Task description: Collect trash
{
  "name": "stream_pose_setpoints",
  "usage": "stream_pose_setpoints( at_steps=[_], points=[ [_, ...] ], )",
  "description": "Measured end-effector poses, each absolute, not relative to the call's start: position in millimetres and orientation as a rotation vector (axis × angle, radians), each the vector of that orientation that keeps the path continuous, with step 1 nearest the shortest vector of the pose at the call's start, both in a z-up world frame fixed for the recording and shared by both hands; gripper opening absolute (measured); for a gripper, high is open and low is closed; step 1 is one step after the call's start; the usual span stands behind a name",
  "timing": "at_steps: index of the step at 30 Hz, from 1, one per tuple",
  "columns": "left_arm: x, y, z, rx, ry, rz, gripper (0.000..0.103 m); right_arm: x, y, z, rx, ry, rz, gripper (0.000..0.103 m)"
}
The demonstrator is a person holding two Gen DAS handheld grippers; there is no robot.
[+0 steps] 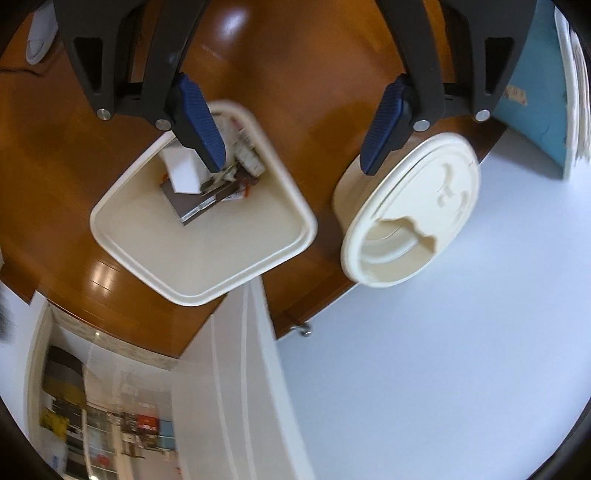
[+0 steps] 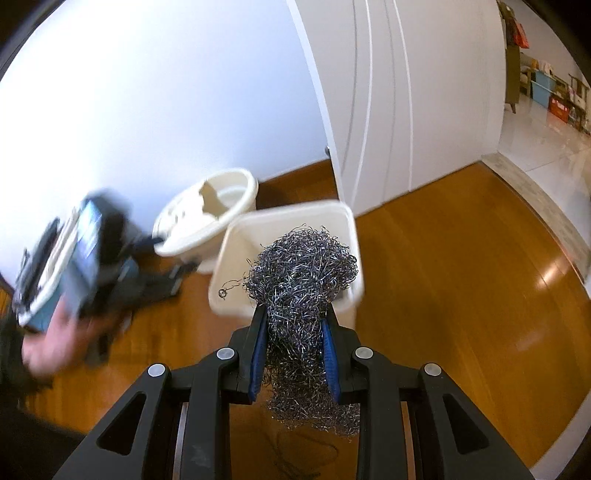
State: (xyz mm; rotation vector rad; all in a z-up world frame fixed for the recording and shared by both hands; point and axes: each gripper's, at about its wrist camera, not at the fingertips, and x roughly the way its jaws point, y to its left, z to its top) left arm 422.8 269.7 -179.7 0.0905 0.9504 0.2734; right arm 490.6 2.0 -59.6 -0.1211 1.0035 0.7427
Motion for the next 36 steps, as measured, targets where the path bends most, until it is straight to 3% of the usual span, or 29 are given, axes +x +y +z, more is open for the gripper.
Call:
stream_pose_setpoints(
  at_steps=[12,15,17,20,25,30,36],
  points=[
    [382,307,-180,0.043,0.986,0.302,0.075,570,126,-137,-0.133,1.136,0.65,0.03],
    [372,318,-173,0.006,0.982,0.302,0.075,576,145,-161,-0.176,1.199,0.613,0.039],
    [369,325,-168,-0.018,0.979,0.305,0.075,581,149,-171,-0.197,1.218,0.554,0.071],
    [363,332,-154,-0.036,0.96,0.313,0.075,583,143,-171,-0.165,1.22,0.502,0.083],
    [350,326,-124,0.003,0.94,0.296,0.075,564,126,-129,-0.124,1.178,0.508,0.086],
    [320,311,-72,0.029,0.933,0.271,0.075,491,88,-56,-0.146,1.078,0.478,0.087],
    [227,283,17,0.007,0.838,0.299,0.076,371,42,43,-0.292,0.951,0.36,0.101]
  ],
)
